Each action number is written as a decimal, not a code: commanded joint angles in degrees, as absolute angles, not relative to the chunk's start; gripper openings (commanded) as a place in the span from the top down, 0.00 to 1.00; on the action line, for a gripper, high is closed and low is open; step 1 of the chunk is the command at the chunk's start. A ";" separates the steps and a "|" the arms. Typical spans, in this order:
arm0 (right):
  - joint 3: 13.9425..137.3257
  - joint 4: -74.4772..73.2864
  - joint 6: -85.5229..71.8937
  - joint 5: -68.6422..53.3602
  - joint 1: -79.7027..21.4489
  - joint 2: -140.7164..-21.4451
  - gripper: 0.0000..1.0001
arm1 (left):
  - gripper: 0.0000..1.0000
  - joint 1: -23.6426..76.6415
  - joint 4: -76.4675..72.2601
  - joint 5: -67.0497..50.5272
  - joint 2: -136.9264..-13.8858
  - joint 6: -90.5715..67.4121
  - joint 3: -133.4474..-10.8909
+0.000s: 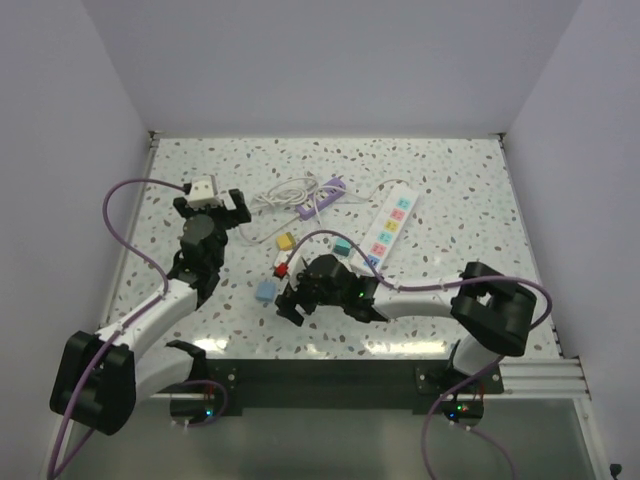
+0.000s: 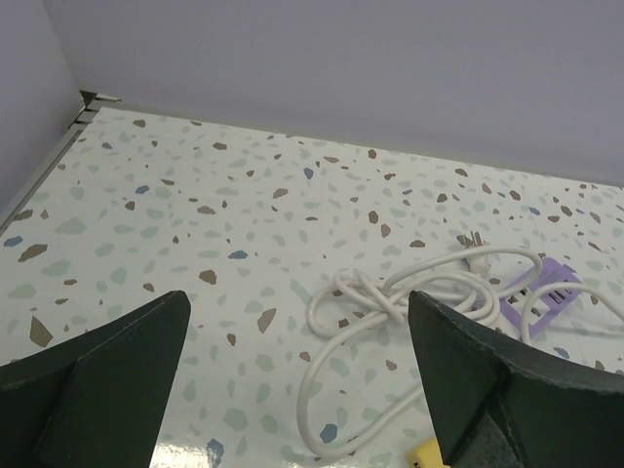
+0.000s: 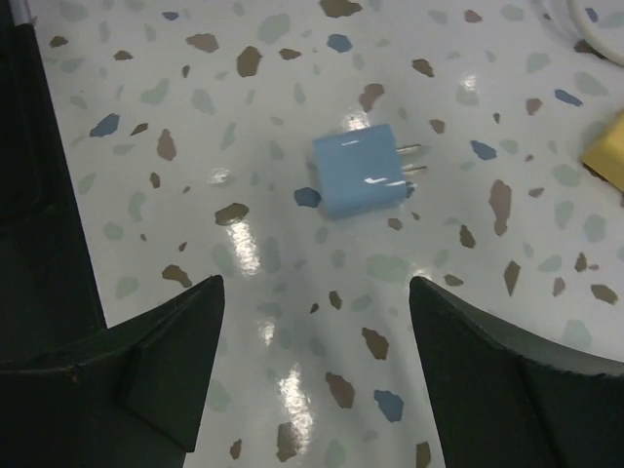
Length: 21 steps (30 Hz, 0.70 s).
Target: Insert the plug
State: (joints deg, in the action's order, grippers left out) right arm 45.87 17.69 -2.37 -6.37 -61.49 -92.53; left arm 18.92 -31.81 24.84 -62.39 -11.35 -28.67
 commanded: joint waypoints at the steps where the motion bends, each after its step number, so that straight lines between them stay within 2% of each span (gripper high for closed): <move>1: 46.93 25.22 3.07 -9.67 -64.68 -94.65 0.20 | 0.00 19.16 -32.34 24.35 -62.23 -10.63 -30.85; 13: 48.34 33.57 8.79 -0.53 -67.41 -101.08 0.23 | 0.00 19.16 -32.08 23.91 -61.52 -10.63 -30.67; 21: 52.11 32.61 11.07 -2.10 -67.41 -104.84 0.25 | 0.00 19.16 -32.26 23.38 -61.61 -10.55 -30.67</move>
